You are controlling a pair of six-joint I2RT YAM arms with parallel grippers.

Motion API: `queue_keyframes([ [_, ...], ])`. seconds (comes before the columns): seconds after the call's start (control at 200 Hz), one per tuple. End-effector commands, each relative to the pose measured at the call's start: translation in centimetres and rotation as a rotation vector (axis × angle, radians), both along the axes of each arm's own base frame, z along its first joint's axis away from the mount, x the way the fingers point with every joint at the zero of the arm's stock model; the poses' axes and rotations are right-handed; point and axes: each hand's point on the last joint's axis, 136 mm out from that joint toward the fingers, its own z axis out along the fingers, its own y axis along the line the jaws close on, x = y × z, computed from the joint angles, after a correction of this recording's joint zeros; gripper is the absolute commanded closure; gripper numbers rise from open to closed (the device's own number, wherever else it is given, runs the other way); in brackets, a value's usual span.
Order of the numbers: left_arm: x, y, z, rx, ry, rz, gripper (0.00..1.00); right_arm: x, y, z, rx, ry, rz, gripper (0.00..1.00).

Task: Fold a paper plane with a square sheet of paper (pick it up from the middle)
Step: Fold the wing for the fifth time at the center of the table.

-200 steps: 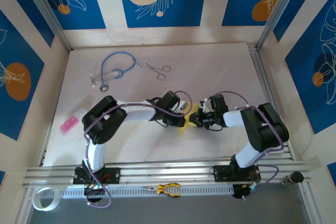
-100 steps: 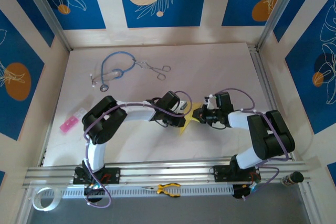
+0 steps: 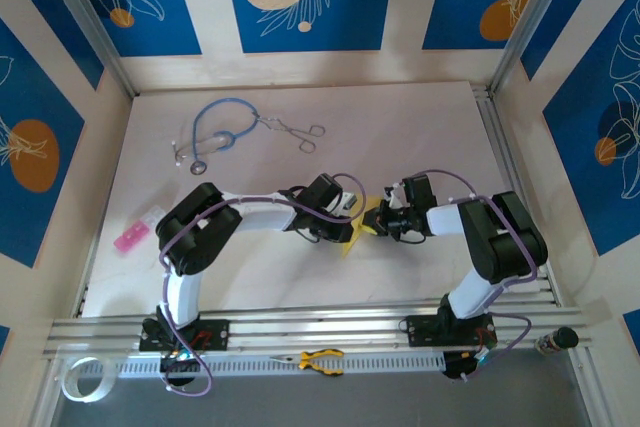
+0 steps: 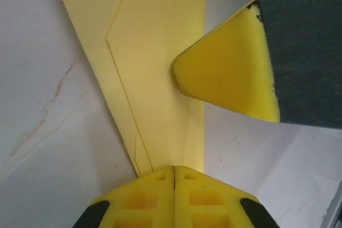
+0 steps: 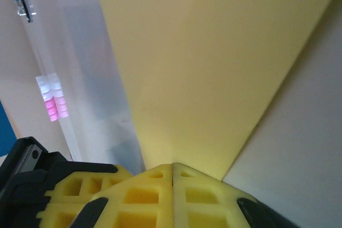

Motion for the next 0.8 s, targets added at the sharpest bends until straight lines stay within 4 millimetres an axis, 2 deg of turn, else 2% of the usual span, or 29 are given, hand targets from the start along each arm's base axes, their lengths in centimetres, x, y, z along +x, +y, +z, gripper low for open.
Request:
queue_keyframes([
  [0.0, -4.2, 4.0, -4.8, 0.204, 0.142, -0.015, 1.00, -1.1, -1.0, -2.4, -0.085, 0.083, -0.024, 1.00],
  [0.115, -4.2, 3.9, -4.7, 0.203, 0.142, -0.018, 1.00, -1.0, -0.9, -2.1, -0.095, 0.072, -0.018, 1.00],
  [0.34, -4.2, 4.0, -4.7, 0.205, 0.139, -0.018, 1.00, 0.3, 0.3, 1.6, -0.036, -0.027, 0.014, 1.00],
  [0.45, -4.1, 3.9, -4.7, 0.204, 0.137, -0.013, 1.00, 0.6, 1.0, 2.4, -0.014, -0.044, 0.037, 1.00],
  [0.575, -4.0, 3.8, -4.6, 0.201, 0.136, -0.015, 1.00, 0.4, 1.6, 1.6, -0.026, -0.023, 0.055, 1.00],
  [0.795, -3.9, 3.6, -4.0, 0.192, 0.131, -0.015, 1.00, -1.1, 0.5, -2.2, -0.124, 0.071, 0.010, 1.00],
])
